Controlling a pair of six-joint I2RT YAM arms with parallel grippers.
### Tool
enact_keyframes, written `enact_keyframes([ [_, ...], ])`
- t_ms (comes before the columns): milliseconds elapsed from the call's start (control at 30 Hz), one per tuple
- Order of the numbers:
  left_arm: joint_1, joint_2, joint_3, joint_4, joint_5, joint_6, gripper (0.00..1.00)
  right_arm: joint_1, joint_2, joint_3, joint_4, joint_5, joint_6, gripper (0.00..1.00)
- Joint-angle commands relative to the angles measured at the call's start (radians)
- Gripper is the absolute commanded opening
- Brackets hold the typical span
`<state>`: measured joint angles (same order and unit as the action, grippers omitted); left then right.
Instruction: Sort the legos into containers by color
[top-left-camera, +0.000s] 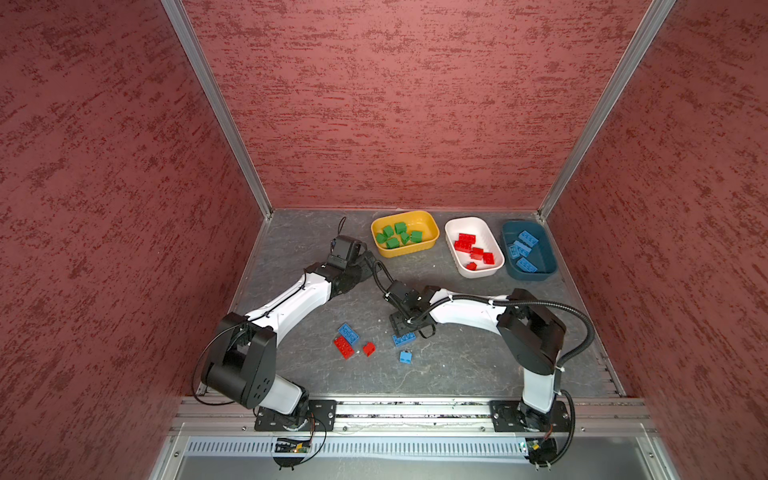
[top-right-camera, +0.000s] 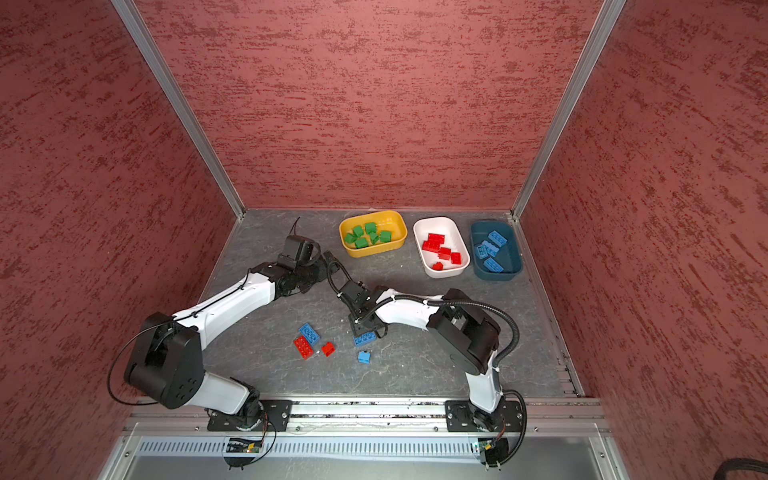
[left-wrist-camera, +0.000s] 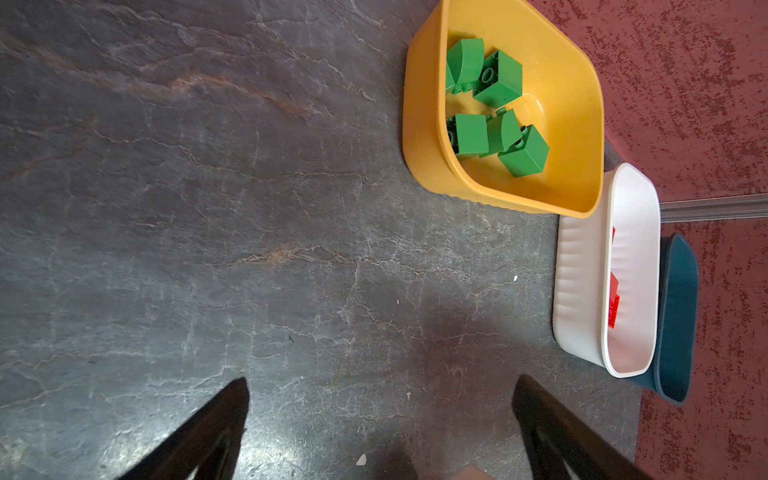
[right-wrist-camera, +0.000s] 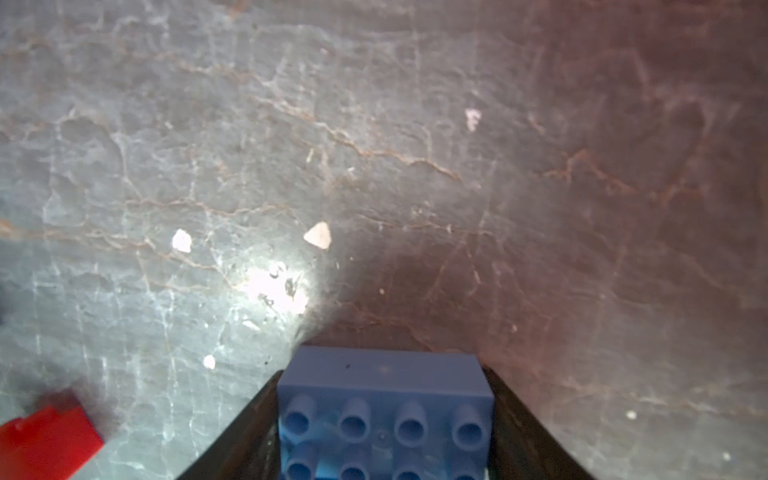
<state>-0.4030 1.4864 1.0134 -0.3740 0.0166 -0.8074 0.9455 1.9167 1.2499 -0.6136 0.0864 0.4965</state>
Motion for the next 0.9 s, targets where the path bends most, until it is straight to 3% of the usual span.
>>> enact_keyframes([
  [0, 0.001, -0.019, -0.008, 0.028, -0.017, -0.008, 0.99, 0.009, -0.033, -0.020, 0.002, 0.035, -0.006, 0.62],
  [167, -0.001, -0.008, -0.004, 0.030, -0.016, -0.006, 0.99, -0.024, -0.119, -0.087, 0.060, 0.067, 0.004, 0.58],
  [300, -0.019, 0.017, 0.010, 0.053, 0.000, 0.020, 1.00, -0.117, -0.236, -0.176, 0.130, 0.081, -0.001, 0.56],
  [567, -0.142, 0.064, 0.080, 0.150, 0.035, 0.181, 1.00, -0.421, -0.447, -0.328, 0.305, 0.028, -0.036, 0.54],
  [867, -0.250, 0.136, 0.194, 0.129, -0.009, 0.322, 0.99, -0.766, -0.506, -0.349, 0.477, -0.018, -0.052, 0.54],
])
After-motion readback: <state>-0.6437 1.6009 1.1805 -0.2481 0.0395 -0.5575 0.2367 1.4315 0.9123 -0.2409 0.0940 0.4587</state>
